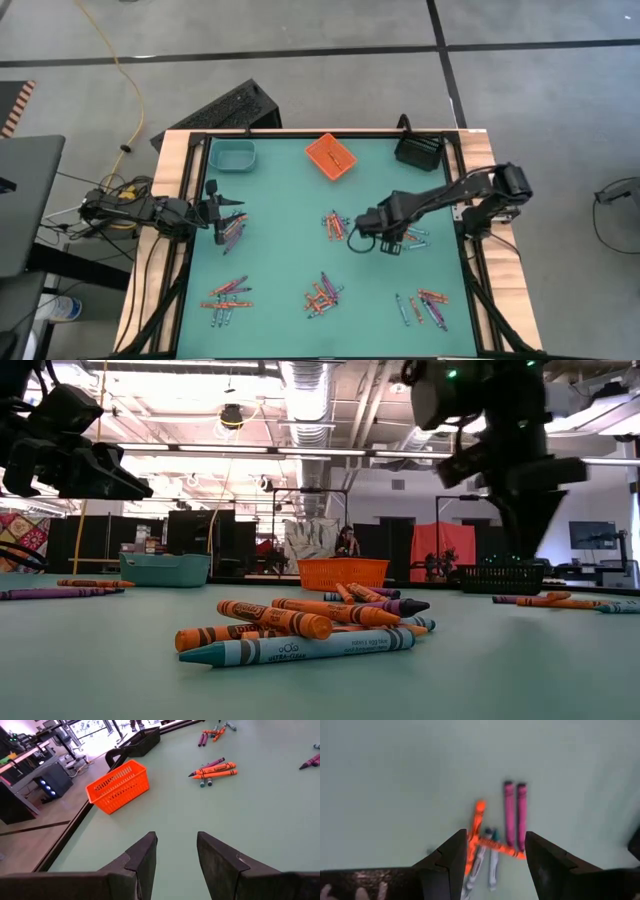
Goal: Sort crayons
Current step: Put the orange crayon into the orange bin
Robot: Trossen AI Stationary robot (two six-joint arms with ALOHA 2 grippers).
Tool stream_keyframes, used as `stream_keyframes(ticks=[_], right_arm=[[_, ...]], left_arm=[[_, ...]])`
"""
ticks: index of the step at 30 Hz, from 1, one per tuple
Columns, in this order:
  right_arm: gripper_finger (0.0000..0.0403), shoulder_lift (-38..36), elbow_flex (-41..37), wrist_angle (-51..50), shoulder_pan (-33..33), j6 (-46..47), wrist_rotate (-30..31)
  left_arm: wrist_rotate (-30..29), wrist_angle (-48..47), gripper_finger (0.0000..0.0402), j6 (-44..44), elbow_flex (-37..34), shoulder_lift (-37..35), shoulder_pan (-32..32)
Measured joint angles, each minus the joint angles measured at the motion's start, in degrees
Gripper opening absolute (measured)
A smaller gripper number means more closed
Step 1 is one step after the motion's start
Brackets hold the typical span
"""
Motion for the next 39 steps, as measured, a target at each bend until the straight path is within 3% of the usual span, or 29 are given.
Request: stream_keyframes(ticks=[6, 15, 28, 39], right_arm=[[0.0191, -0.1, 0.0, -0.1, 6.2, -2.7, 0.3], [0.0191, -0.1, -4.7, -0.5, 15.3, -11.0, 9.1], [0.0186, -0.1, -12.9, 8.8, 12.3, -14.8, 9.1], [0.0119, -0.1, -13.7, 14.6, 7.4, -21.6, 3.8]], left_arm=[[0.0, 0.0, 0.0132, 0.0, 0.0, 0.0, 0.0], [0.0, 0.0, 0.0132, 0.0, 0.0, 0.0, 0.0], [0.0, 0.0, 0.0132, 0.0, 0.0, 0.0, 0.0], [0.0, 0.0, 0.0132, 0.0, 0.0, 0.0, 0.0]])
